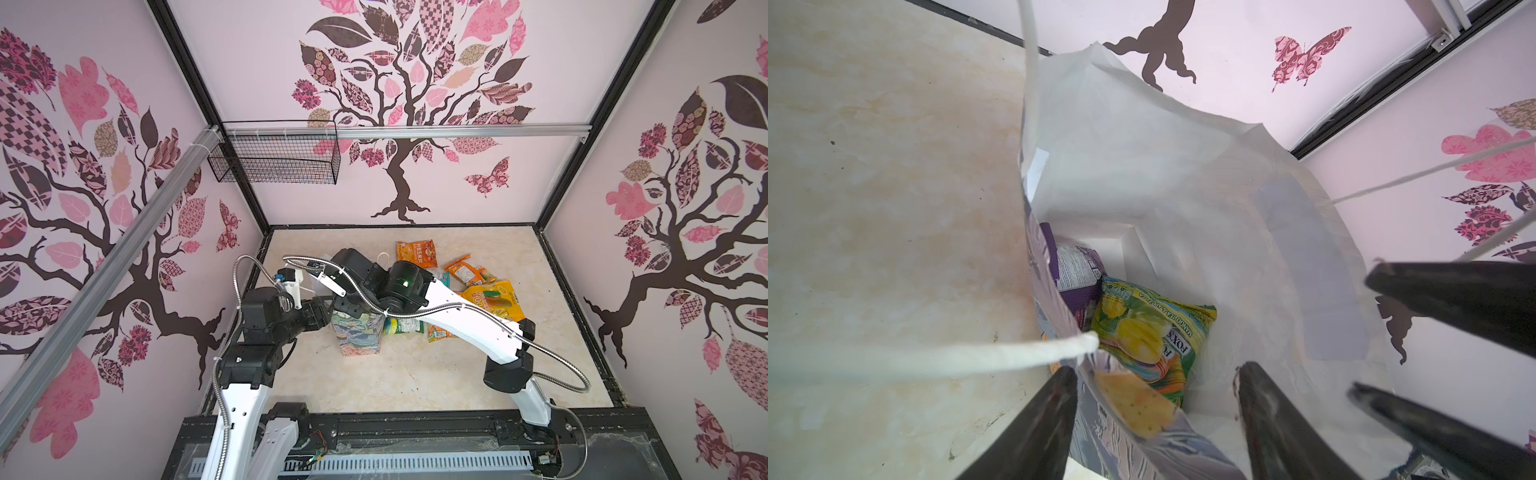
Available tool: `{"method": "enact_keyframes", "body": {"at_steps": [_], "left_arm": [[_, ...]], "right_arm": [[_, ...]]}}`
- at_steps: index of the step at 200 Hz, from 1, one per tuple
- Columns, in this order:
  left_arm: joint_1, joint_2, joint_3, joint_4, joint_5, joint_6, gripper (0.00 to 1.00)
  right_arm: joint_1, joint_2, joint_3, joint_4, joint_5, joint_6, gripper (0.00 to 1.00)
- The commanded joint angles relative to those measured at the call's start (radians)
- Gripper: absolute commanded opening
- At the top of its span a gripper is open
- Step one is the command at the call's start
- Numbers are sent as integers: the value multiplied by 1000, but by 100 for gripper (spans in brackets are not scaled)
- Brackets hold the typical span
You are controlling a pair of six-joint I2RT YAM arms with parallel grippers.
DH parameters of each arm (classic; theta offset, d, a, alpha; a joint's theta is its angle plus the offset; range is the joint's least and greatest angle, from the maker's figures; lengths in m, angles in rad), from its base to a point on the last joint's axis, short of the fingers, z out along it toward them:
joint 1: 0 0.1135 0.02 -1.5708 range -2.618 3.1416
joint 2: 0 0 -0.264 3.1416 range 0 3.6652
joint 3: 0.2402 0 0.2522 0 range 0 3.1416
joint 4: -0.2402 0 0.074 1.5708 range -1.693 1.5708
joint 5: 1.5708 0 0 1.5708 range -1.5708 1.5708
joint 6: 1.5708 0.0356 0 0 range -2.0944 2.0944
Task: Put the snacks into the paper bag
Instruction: 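Raise the right gripper out of the bag and draw it back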
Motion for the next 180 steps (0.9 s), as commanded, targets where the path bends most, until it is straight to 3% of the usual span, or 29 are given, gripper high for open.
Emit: {"method": "enact_keyframes", "body": {"at_steps": [1,35,70,81,108,128,137,157,180], "left_arm": [[-3,-6,-15,13,10,10,65],[-3,-12,-9,4,-13,11,66],[-1,-27,1,-15,-47,19,70],[-1,-16,49,-87,-104,38,72],[-1,96,366,-416,-352,87,79],[15,145,478,-495,-445,100,88],[40,161,494,-497,-430,99,90],[112,206,519,-485,-272,85,90],[118,241,508,-436,-193,53,89]], "right_arm": [[0,-125,14,37,-42,61,36],[1,-263,-84,96,-79,155,36],[21,-418,-219,96,-25,249,37],[26,-474,-294,96,11,278,38],[26,-604,-548,171,64,313,42],[20,-645,-680,270,46,320,45],[10,-650,-715,311,21,323,47],[-23,-644,-769,382,-23,331,50],[-54,-614,-787,415,-59,322,55]]}}
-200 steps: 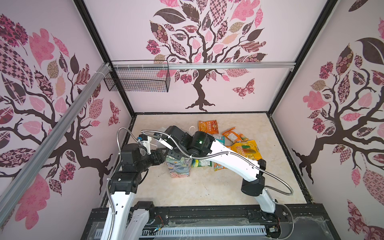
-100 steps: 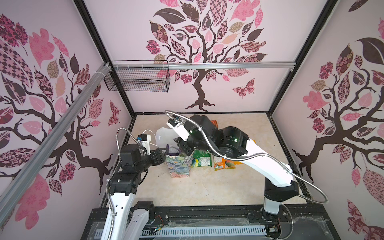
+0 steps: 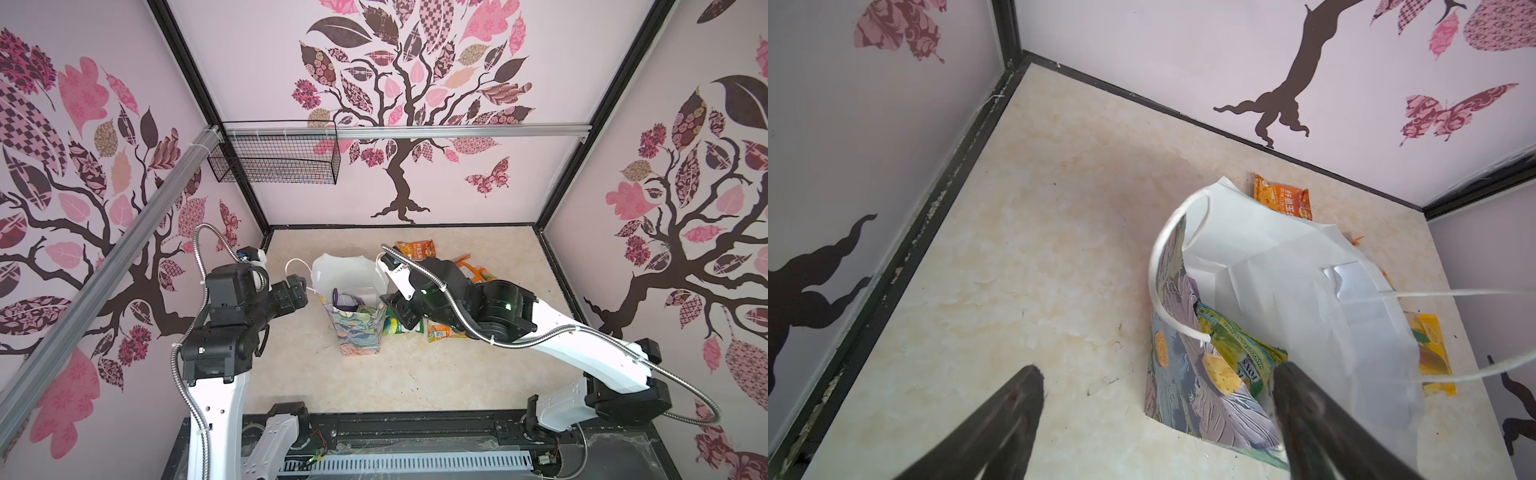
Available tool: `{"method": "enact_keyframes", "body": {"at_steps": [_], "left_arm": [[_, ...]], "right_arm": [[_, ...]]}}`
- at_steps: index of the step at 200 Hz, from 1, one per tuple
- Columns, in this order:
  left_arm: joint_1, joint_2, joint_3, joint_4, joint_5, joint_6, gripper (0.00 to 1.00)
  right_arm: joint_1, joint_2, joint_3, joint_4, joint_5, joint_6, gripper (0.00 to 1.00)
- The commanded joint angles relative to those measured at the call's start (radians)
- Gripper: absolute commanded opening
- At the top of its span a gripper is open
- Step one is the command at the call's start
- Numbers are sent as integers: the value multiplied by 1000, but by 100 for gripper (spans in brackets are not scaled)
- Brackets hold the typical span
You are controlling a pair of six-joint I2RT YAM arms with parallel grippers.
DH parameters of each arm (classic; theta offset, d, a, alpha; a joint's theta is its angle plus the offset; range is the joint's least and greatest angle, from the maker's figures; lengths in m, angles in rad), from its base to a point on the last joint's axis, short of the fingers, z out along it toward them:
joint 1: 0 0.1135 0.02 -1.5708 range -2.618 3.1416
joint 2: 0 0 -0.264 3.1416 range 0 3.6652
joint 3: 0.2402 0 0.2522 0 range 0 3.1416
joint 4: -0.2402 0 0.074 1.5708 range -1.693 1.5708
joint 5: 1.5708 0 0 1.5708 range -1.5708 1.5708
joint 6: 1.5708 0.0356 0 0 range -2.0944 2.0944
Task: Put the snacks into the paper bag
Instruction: 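Raise the right gripper out of the bag and draw it back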
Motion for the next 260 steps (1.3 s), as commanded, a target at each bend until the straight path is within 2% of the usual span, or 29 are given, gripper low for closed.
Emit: {"method": "enact_keyframes", "body": {"at_steps": [1,53,70,81,103,116,123,124,131,140,147,169,196,225,260], "left_arm": [[10,50,12,-14,97,-18,89],[10,139,42,46,29,5,88],[10,165,47,76,42,7,85],[10,176,47,96,81,19,79],[10,186,59,128,146,50,61],[11,187,70,133,157,62,47],[10,190,76,133,160,66,32],[10,191,78,133,160,66,29],[10,195,85,133,163,68,12],[11,202,96,137,170,69,0],[10,208,102,143,178,72,0],[11,231,155,156,187,77,0],[11,260,230,145,193,82,0],[10,242,215,134,188,80,0],[11,228,111,87,153,90,0]], "right_arm": [[-32,25,5,111,-43,8,55],[-129,102,3,160,-78,5,55],[-150,133,26,159,-106,1,55],[-154,151,41,167,-128,-4,54],[-155,189,83,162,-150,-14,46],[-156,210,117,150,-153,-24,35],[-156,218,130,147,-153,-28,25],[-157,220,134,145,-153,-30,22],[-158,226,145,144,-156,-35,14],[-160,230,160,142,-163,-41,5],[-164,233,175,140,-173,-46,0],[-177,256,237,129,-230,-75,0],[-176,271,311,101,-236,-96,0],[-180,235,221,124,-239,-100,0],[-180,205,112,144,-245,-91,0]]}}
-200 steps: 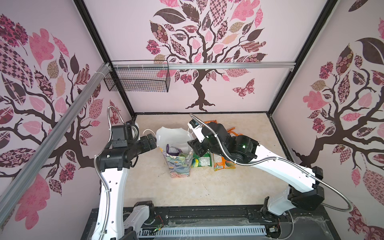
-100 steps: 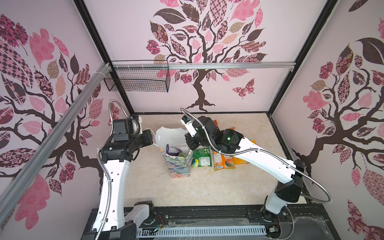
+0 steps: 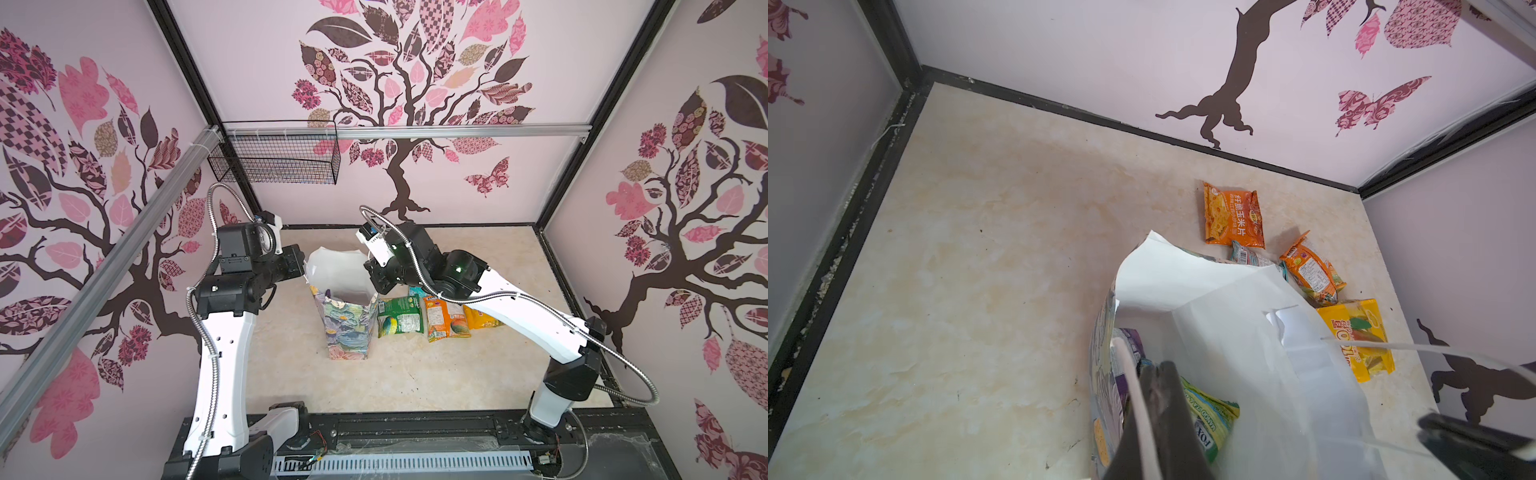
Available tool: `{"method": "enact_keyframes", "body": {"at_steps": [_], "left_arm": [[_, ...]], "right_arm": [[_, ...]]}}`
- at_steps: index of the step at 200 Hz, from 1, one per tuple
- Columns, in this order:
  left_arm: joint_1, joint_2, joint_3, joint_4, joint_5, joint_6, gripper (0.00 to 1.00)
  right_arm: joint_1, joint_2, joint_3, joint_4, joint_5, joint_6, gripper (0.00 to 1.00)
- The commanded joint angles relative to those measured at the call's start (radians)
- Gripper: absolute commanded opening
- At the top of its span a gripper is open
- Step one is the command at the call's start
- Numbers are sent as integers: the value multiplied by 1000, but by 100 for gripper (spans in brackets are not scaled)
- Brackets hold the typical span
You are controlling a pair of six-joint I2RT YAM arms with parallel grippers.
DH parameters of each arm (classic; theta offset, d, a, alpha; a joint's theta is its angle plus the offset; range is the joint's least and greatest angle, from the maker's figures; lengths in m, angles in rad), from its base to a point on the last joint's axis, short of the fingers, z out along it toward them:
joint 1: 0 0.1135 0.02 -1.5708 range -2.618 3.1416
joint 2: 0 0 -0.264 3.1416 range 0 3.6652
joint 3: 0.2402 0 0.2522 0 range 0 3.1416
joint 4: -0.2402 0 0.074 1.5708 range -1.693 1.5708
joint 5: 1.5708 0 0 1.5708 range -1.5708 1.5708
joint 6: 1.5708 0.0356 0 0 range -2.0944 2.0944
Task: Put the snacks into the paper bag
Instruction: 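Raise the right gripper out of the bag and draw it back, then move the right gripper toward the orange Fox's Fruits packet nearer the robot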
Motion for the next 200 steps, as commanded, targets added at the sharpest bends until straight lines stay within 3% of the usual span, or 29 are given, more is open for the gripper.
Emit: {"method": "enact_keyframes", "body": {"at_steps": [1,38,124,173,200], "left_arm": [[4,-24,-59,-12,-20,22,0],[4,-64,-129,-3,61,17,0],[3,-69,-62,33,130,10,0],[4,-80,-101,16,87,25,0],[2,-93,-114,38,136,5,0]], "right_arm": [[-4,-49,-50,20,-16,-14,0],[-5,-61,-79,7,-21,-21,0],[-5,-28,49,-26,8,-54,0],[-5,-80,-45,-20,-24,-23,0],[-5,-115,-109,20,-4,-21,0]]}}
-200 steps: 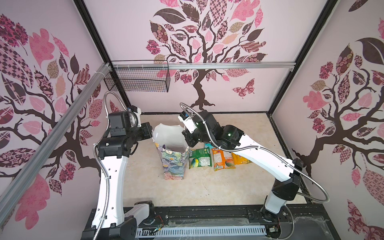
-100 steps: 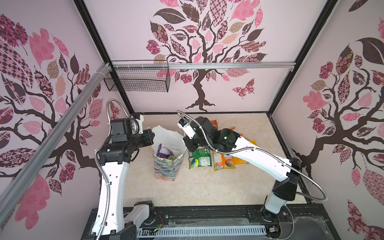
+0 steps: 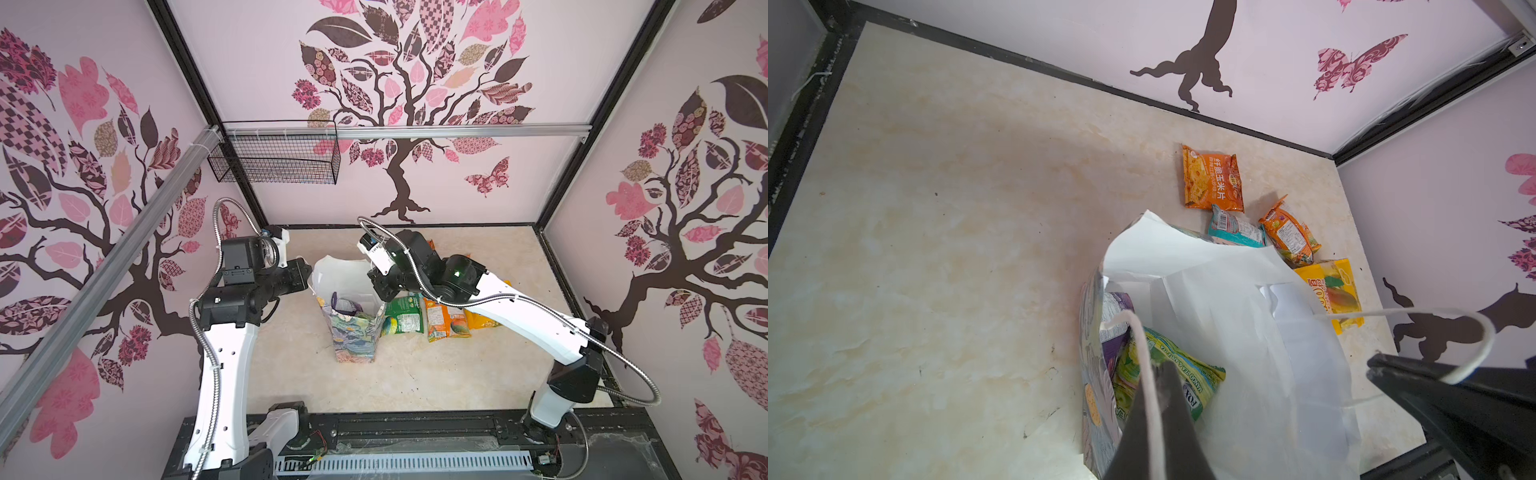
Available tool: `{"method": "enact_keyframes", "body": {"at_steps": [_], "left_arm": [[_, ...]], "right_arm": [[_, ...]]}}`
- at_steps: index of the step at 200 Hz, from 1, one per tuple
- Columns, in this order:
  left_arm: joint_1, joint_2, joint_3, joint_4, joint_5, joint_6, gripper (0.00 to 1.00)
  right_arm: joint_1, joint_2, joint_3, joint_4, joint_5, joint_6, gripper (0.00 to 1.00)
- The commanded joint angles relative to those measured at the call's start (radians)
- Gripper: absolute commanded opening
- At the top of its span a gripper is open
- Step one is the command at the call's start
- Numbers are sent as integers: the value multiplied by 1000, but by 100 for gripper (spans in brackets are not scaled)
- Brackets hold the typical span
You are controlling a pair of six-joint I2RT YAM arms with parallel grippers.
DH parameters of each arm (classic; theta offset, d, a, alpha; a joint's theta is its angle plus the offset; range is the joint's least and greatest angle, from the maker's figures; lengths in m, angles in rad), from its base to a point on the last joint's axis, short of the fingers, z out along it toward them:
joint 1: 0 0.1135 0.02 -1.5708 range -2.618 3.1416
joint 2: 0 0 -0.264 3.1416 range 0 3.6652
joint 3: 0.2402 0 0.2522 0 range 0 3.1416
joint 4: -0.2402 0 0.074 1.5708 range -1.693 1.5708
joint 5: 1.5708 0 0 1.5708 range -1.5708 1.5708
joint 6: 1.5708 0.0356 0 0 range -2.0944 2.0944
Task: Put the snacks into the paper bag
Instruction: 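Move the right gripper toward the orange Fox's Fruits packet nearer the robot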
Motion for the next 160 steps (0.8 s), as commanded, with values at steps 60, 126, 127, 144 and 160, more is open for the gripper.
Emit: {"method": "enact_keyframes", "body": {"at_steps": [60,126,127,144,160], "left_arm": [[1,-34,-48,-17,-64,10,0],[3,-34,93,-197,-156,-31,74],[4,-34,95,-202,-158,-33,74],[1,-46,119,-264,-185,-43,81],[3,-72,110,-301,-206,-58,97]], "right_arm": [[-4,-56,-20,31,-18,5,5],[-4,-109,-8,-1,-40,33,40],[-5,-111,-11,-2,-40,34,41],[-5,-134,-22,-15,-36,49,45],[-4,-159,-40,-16,-42,67,49]]}}
